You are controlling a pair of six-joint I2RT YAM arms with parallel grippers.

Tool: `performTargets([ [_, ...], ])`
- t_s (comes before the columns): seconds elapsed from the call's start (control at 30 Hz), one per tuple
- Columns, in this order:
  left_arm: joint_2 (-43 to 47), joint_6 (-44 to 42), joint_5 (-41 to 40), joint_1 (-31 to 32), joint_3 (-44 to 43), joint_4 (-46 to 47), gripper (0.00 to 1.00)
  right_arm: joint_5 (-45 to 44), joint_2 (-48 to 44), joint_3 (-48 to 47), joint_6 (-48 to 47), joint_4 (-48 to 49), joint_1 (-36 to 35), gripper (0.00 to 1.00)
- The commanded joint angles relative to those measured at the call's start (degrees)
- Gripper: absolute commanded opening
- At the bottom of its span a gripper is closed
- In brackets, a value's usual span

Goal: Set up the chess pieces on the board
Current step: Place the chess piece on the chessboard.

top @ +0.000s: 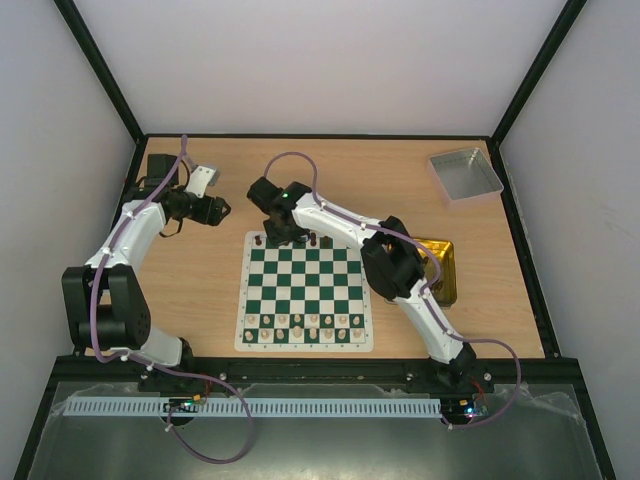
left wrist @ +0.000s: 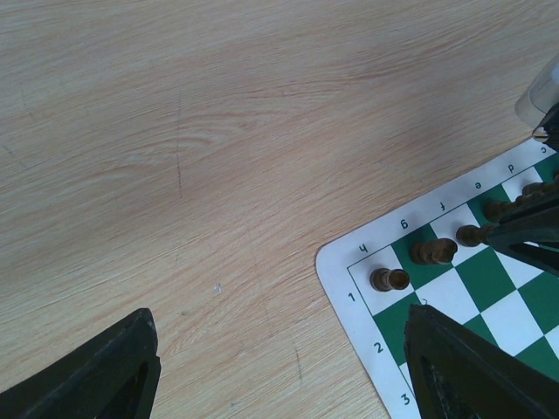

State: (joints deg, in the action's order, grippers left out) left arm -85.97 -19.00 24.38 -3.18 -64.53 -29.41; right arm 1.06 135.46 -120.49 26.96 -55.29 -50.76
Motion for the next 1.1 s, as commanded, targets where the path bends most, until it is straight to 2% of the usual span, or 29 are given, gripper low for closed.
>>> performTargets([
  [0.0,-0.5,-0.2,0.1,-0.2,1.1,0.6,0.77,-0.7,1.4,-2.3,0.2,-1.3,-0.4,0.06],
  [0.53,-0.4,-0.2,0.4,-0.3,0.8,0.5,0.77,-1.0,2.2,-4.4,0.2,-2.4,-0.4,0.09],
  [0.8,-0.6,-0.2,0.4,-0.2,0.7,0.5,0.77,-1.5,1.5,-4.0,0.0,-2.7,-0.4,0.05],
  [1.07,-0.6,-0.1,0.6,-0.2,0.5,0.2,0.78,-1.9,0.2,-2.1,-0.2,-2.6,-0.4,0.04],
])
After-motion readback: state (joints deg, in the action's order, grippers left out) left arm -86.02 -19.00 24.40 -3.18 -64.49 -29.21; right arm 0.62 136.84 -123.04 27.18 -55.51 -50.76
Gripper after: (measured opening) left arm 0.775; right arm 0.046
